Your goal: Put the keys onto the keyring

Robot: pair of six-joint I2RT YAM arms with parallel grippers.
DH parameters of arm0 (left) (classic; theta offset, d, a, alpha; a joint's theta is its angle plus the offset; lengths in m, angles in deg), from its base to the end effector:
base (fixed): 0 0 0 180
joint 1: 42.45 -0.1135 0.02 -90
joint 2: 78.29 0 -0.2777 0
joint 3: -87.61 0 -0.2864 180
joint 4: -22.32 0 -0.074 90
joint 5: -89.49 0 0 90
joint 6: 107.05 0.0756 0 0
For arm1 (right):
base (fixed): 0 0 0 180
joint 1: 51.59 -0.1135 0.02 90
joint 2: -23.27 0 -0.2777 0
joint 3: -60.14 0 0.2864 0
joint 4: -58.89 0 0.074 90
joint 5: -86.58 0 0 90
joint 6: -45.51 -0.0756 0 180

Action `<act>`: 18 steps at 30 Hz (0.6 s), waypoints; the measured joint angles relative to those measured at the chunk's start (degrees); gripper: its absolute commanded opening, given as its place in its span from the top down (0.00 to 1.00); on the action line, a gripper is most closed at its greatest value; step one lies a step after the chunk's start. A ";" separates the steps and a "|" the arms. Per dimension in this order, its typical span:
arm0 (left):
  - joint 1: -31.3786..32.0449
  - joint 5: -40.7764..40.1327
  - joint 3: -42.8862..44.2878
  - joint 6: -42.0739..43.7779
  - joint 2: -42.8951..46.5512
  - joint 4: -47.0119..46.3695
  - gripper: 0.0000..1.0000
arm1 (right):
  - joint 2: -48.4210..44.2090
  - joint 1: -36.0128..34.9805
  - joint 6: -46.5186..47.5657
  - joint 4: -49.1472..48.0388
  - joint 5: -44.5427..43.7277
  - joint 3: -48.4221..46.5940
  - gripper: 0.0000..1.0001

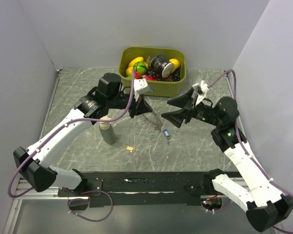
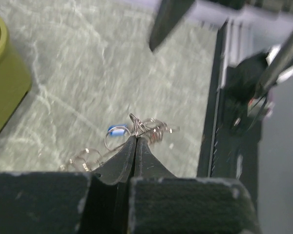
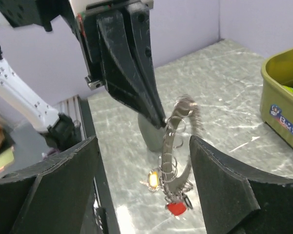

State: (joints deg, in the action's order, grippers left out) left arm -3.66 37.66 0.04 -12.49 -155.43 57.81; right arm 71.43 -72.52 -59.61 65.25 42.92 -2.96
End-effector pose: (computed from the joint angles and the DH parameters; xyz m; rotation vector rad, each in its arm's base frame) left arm 0.2511 -0.2617 0.4137 1.1439 1.6189 -1.0328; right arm 0.2011 0.1355 0.4131 -0.7662 1.3626 1.0730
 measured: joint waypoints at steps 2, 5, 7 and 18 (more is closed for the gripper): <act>0.76 -1.42 1.90 3.58 -0.76 4.31 0.99 | 2.71 0.13 2.95 2.99 2.19 -3.28 0.22; 2.45 -3.37 3.85 7.48 -1.57 9.14 0.99 | 7.26 0.20 7.50 7.37 6.12 -7.80 0.31; 3.80 -4.57 5.11 9.77 -2.01 12.31 0.99 | 9.62 0.20 9.75 9.97 8.52 -9.64 0.37; 6.49 -6.49 12.24 15.63 -4.76 22.47 0.99 | 15.87 -0.26 19.32 20.41 15.56 -11.72 0.30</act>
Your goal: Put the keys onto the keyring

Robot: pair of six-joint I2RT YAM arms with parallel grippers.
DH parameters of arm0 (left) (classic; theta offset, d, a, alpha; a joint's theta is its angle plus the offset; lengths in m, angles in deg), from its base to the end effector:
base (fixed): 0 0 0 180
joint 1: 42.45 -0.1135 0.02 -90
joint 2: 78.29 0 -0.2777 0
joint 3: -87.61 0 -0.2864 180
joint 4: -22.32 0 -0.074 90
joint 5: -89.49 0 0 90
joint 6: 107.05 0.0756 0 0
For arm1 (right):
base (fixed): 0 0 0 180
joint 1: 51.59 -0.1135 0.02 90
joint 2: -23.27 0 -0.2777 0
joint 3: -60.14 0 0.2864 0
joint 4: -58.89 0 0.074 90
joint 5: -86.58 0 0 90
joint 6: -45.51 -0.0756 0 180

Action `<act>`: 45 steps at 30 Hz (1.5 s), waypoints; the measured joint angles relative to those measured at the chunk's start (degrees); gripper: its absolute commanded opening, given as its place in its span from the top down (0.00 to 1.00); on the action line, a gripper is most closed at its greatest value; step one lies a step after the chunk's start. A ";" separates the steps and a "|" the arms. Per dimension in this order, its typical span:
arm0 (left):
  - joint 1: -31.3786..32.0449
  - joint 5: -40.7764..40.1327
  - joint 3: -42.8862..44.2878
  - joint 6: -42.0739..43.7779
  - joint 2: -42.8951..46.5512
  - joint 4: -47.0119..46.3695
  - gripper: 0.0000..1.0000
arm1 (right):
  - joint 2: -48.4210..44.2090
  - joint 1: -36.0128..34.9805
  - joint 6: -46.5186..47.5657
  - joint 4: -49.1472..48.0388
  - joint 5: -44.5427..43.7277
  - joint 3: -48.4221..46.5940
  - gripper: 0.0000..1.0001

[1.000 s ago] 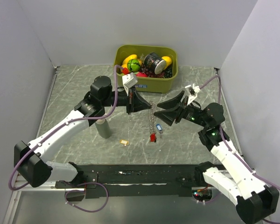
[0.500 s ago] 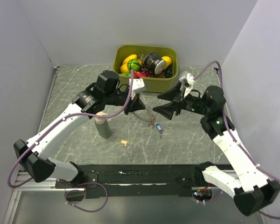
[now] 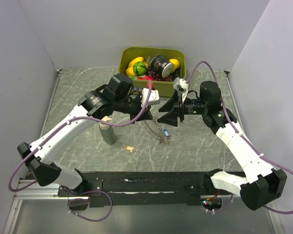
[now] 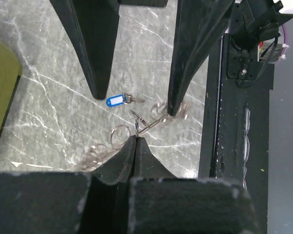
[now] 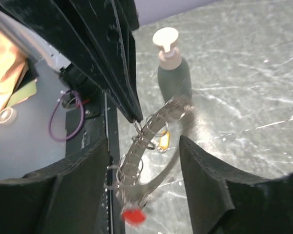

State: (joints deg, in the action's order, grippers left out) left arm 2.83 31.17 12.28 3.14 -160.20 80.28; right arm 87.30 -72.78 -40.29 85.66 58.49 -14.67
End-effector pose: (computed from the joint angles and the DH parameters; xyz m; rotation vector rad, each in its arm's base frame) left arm 0.2237 -0.2824 0.4195 1.4495 1.6615 -0.8498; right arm 0.2417 0.1652 0.3865 -1.1190 1.4838 1.1931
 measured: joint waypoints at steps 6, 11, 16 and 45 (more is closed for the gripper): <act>0.31 0.42 0.68 0.59 -0.46 1.99 0.99 | 0.52 -1.07 1.55 1.29 0.57 0.00 0.24; 0.50 0.96 0.85 0.72 -1.11 2.40 0.99 | 0.57 -2.19 1.64 1.18 0.50 0.00 0.24; 0.83 1.79 1.44 0.72 -1.95 2.60 0.99 | 1.03 -2.99 1.55 0.48 0.50 0.00 0.31; 0.63 -2.80 -2.23 -0.52 1.27 -3.30 0.48 | 3.67 -3.69 2.23 2.82 -3.56 -1.22 1.00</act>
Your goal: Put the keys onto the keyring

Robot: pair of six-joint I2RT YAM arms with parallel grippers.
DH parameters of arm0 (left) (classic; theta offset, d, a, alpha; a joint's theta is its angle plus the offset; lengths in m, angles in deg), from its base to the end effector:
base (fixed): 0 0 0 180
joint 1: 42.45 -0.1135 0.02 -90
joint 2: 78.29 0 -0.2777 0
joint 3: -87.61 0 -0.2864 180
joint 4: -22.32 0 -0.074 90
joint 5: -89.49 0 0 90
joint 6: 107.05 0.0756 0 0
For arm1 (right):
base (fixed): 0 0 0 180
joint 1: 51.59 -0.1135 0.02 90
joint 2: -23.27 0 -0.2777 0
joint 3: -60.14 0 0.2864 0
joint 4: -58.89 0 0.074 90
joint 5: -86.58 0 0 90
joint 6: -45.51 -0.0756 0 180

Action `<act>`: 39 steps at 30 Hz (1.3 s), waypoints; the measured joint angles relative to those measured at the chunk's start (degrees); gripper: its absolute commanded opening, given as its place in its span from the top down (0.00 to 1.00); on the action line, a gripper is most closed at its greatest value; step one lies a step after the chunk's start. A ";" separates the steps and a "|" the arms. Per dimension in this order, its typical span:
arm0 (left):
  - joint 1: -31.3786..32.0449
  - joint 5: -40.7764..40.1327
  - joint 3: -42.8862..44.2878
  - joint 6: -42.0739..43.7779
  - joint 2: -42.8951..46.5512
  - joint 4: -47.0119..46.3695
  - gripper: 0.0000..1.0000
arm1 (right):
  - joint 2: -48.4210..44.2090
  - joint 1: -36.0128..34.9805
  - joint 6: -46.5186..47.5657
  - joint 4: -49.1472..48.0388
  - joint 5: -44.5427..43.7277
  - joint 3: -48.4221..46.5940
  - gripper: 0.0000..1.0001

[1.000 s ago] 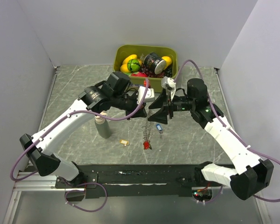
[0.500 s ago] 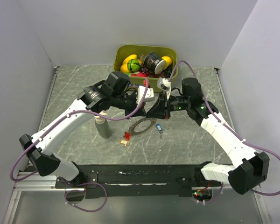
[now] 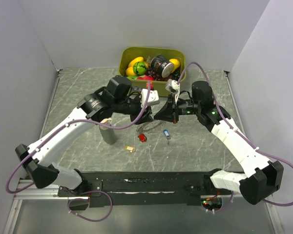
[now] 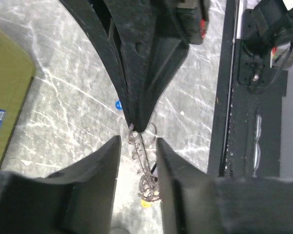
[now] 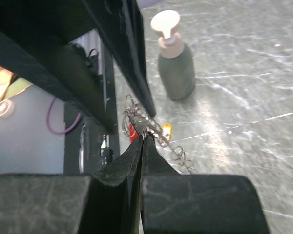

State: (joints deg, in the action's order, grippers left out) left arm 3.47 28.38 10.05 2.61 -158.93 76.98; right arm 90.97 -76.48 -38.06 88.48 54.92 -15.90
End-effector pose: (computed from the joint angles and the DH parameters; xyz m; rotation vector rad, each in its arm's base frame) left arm 0.2232 -0.2830 0.4178 1.4180 1.6443 -0.8054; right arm 0.2486 0.1863 0.3708 -1.1507 1.5517 1.1923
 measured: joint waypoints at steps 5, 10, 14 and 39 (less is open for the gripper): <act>-1.38 0.72 -5.09 -3.02 5.86 -7.02 0.43 | -2.05 0.28 -1.07 -3.93 -1.79 1.84 1.00; -9.27 9.27 -12.02 -9.25 11.98 -18.47 0.42 | -7.52 0.46 -2.99 -14.01 -1.90 8.55 1.00; -13.49 17.49 -15.89 -15.56 12.92 -27.39 0.43 | -11.63 0.55 -6.40 -24.33 -1.68 13.86 1.00; -9.94 29.18 -21.35 -33.99 6.64 -55.93 0.62 | -10.56 0.66 -37.86 -73.55 -2.45 22.43 1.00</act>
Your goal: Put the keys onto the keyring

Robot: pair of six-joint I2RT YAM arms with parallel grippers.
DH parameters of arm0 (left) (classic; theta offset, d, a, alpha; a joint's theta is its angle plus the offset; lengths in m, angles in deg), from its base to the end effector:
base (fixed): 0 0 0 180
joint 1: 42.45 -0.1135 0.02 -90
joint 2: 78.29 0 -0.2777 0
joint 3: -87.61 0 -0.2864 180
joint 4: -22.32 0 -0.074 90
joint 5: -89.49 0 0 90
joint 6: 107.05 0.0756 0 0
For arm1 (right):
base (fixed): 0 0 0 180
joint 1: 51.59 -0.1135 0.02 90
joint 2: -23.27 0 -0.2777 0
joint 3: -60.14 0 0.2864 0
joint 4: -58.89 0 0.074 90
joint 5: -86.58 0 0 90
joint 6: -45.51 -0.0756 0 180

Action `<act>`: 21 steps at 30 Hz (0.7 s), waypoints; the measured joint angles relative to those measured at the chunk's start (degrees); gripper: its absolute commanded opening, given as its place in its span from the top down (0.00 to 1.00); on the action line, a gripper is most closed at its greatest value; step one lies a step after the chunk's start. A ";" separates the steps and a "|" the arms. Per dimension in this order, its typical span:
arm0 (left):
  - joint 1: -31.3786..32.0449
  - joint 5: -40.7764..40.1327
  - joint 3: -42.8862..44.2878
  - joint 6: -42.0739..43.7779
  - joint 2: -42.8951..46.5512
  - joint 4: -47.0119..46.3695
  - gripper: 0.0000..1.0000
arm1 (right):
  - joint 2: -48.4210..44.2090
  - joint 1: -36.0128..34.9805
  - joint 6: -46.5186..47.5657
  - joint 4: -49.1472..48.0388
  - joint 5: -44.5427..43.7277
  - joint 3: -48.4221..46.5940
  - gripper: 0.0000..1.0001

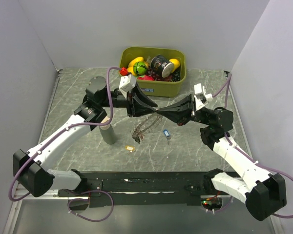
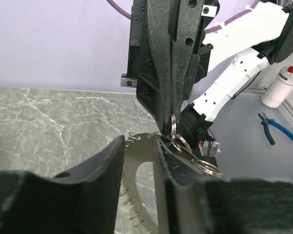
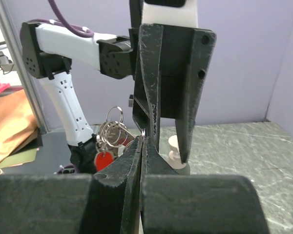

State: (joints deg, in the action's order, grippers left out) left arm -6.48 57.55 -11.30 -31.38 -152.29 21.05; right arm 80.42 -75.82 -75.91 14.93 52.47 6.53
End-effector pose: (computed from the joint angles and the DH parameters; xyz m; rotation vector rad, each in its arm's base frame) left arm 0.2379 -0.2519 0.4324 1.1498 1.2099 -1.3964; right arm 0.1967 0.1571 0.4046 -0.9238 0.9123 1.2616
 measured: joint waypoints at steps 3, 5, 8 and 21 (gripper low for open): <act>0.20 -0.61 0.00 0.28 -0.02 -0.13 0.56 | -0.04 0.00 -0.35 -0.59 0.00 0.00 1.00; 0.20 -1.20 0.00 0.85 0.00 0.11 0.56 | -0.28 0.00 -0.28 -0.63 -0.37 0.17 1.00; 0.42 -2.56 0.00 1.77 0.28 1.29 0.57 | -0.79 0.00 -0.04 -0.50 -1.11 0.79 1.00; 1.01 -8.33 -3.15 3.30 7.08 1.88 0.56 | -1.95 0.28 1.55 0.83 -5.01 0.79 1.00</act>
State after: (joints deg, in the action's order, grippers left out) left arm -5.47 49.23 -14.45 -28.07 -145.20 22.93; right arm 78.47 -75.54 -74.36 15.76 47.47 7.31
